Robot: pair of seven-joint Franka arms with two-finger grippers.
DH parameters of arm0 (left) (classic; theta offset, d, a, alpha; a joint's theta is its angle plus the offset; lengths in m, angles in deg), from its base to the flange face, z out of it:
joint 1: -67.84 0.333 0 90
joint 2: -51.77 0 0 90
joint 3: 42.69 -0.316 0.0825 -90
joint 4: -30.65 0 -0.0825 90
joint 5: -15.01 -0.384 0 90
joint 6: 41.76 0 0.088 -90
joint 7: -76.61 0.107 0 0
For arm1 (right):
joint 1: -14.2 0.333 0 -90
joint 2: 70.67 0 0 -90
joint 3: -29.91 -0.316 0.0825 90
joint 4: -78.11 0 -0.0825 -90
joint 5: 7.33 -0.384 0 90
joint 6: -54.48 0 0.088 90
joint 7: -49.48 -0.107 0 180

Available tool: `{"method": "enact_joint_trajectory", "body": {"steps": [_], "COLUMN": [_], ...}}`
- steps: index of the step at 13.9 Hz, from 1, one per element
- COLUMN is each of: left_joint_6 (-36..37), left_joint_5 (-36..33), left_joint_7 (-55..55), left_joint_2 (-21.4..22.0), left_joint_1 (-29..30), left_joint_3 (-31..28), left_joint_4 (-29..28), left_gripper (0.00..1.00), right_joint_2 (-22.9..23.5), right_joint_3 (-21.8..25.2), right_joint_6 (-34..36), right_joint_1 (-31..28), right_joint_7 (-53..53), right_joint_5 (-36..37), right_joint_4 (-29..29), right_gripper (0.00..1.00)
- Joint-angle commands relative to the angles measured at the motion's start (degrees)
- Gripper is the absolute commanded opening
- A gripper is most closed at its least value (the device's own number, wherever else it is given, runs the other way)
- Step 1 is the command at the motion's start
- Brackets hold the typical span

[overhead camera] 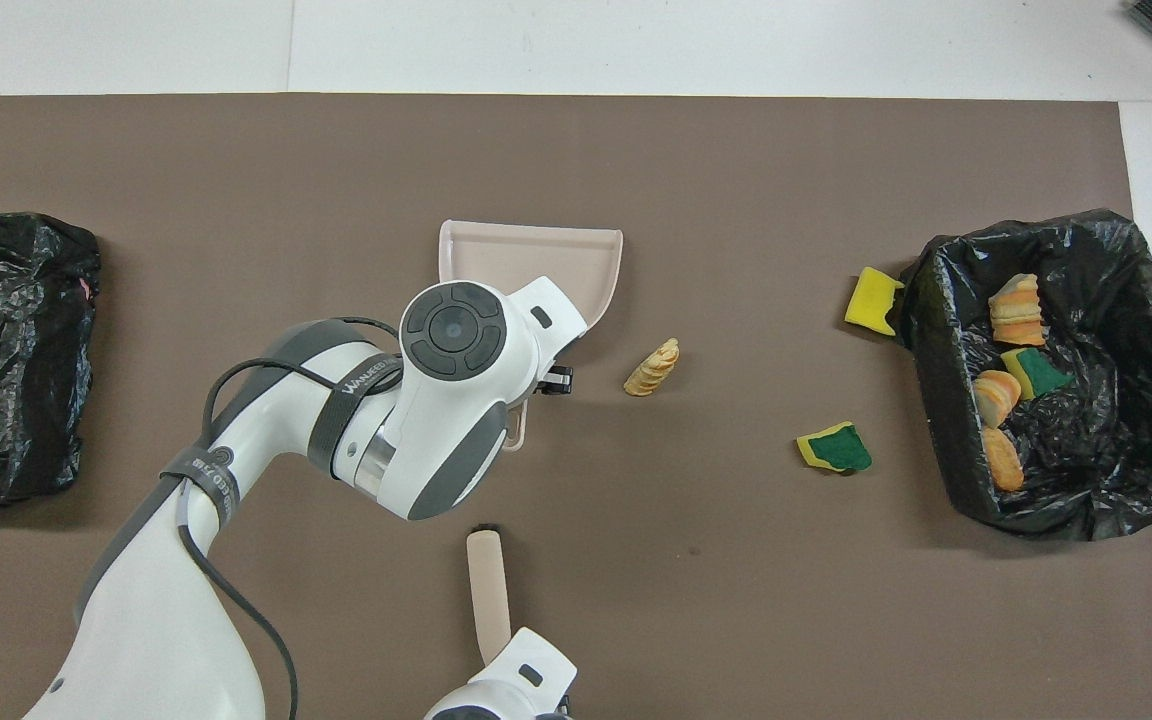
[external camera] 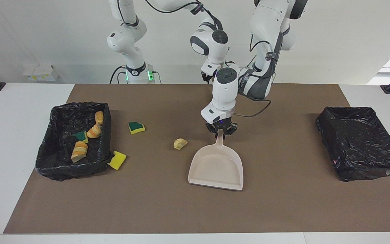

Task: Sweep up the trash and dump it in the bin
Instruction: 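Pull the dustpan closer with the left gripper while the right gripper grasps the brush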

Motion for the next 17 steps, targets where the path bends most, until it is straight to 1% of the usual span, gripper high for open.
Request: {"method": "enact_joint_trajectory", "body": {"steps": [1,2,4,5,7,9,10,12,13,14,17], "left_joint_6": [6.92,8.68,10.8,11.59,12.3,12.83,12.83,13.0,13.27,13.36,12.57], "left_joint_5": [-1.66,-1.66,-1.66,-1.57,-1.57,-1.57,-1.57,-1.57,-1.57,-1.57,-1.57], "left_joint_7": [11.07,16.6,24.44,27.87,39.35,52.01,56.42,62.42,66.88,70.84,71.67], "left_joint_2": [3.25,4.22,5.71,6.68,7.39,7.57,7.65,7.74,8.0,8.35,10.72], "left_joint_1": [2.14,2.59,4.86,5.92,8.21,9.52,9.97,10.67,11.02,11.29,11.21], "left_joint_3": [-0.61,-0.69,-0.61,-0.61,-0.61,-0.61,-0.61,-0.61,-0.61,-0.61,-0.61], "left_joint_4": [0.9,0.9,0.72,0.63,0.55,0.28,0.28,-0.07,-0.33,-1.29,-5.59], "left_gripper": [0.05,0.02,0.01,0.0,0.0,0.0,0.0,0.0,0.0,0.0,0.0], "right_joint_2": [0.19,0.19,0.19,0.19,-0.25,-0.95,-1.39,-3.32,-4.2,-4.99,-7.97], "right_joint_3": [0.05,0.05,0.05,0.05,0.14,0.57,0.75,0.75,0.75,0.75,0.75], "right_joint_6": [1.27,1.27,1.27,1.45,3.54,8.89,11.01,13.04,14.44,16.02,19.98], "right_joint_1": [-0.3,-0.3,-0.3,-0.3,-0.65,-1.01,-1.35,-2.15,-3.19,-5.03,-11.71], "right_joint_7": [0.74,0.83,1.61,1.71,1.71,1.1,0.74,-2.4,-4.08,-4.96,-8.48], "right_joint_5": [-0.55,-0.46,-0.46,-0.38,-0.38,-0.38,-0.29,3.55,5.58,6.04,7.09], "right_joint_4": [-1.15,-1.15,-1.06,-1.15,-1.93,-3.51,-3.96,-4.05,-4.05,-3.96,-3.87], "right_gripper": [0.54,0.46,0.12,0.0,0.0,0.0,0.0,0.0,0.0,0.0,0.0]}}
